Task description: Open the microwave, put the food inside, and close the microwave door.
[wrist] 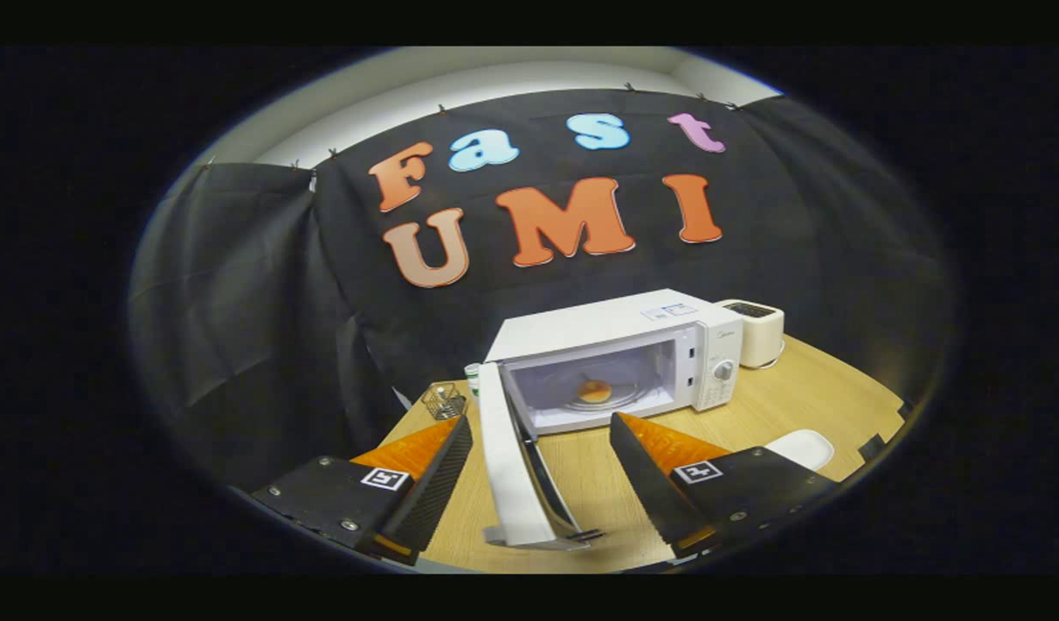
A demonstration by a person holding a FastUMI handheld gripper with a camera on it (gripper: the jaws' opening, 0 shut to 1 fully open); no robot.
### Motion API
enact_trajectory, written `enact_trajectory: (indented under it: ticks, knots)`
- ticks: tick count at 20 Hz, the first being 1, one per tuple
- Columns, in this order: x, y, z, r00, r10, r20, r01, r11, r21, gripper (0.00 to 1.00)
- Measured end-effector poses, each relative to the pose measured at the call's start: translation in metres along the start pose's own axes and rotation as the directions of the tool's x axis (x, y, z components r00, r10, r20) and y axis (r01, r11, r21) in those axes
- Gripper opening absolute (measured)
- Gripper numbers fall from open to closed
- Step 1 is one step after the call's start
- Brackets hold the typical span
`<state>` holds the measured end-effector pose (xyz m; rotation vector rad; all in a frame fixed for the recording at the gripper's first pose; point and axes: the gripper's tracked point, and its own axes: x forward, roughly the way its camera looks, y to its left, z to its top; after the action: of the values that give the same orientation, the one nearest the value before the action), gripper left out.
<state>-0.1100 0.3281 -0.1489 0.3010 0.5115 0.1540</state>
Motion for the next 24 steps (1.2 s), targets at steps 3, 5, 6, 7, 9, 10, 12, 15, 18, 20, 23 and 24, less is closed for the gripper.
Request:
enact_trajectory:
  ticks: [3, 5, 6, 7, 9, 10, 12, 15, 18, 20, 23, 24]
  knots:
    - [-0.006, 0.041, -0.023, 0.998, 0.060, -0.036, -0.062, 0.996, -0.057, 0.94]
    - [-0.008, 0.065, -0.041, 0.993, 0.100, -0.061, -0.105, 0.991, -0.082, 0.94]
    - [-0.009, 0.076, -0.047, 0.990, 0.124, -0.061, -0.130, 0.987, -0.098, 0.94]
    - [-0.011, 0.084, -0.054, 0.988, 0.135, -0.070, -0.143, 0.982, -0.122, 0.92]
    - [-0.012, 0.097, -0.074, 0.983, 0.158, -0.097, -0.173, 0.969, -0.175, 0.85]
    - [-0.014, 0.099, -0.088, 0.980, 0.154, -0.128, -0.177, 0.965, -0.192, 0.78]
    - [-0.007, 0.095, -0.113, 0.974, 0.133, -0.184, -0.170, 0.964, -0.206, 0.63]
    - [0.003, 0.077, -0.138, 0.968, 0.064, -0.244, -0.122, 0.965, -0.233, 0.30]
    - [0.005, 0.060, -0.151, 0.960, 0.024, -0.277, -0.088, 0.971, -0.221, 0.14]
    - [0.005, 0.047, -0.155, 0.958, -0.008, -0.286, -0.061, 0.971, -0.231, 0.03]
    - [0.013, 0.015, -0.165, 0.949, -0.063, -0.308, -0.009, 0.974, -0.226, 0.02]
    - [0.015, 0.005, -0.166, 0.946, -0.081, -0.313, 0.010, 0.975, -0.222, 0.03]
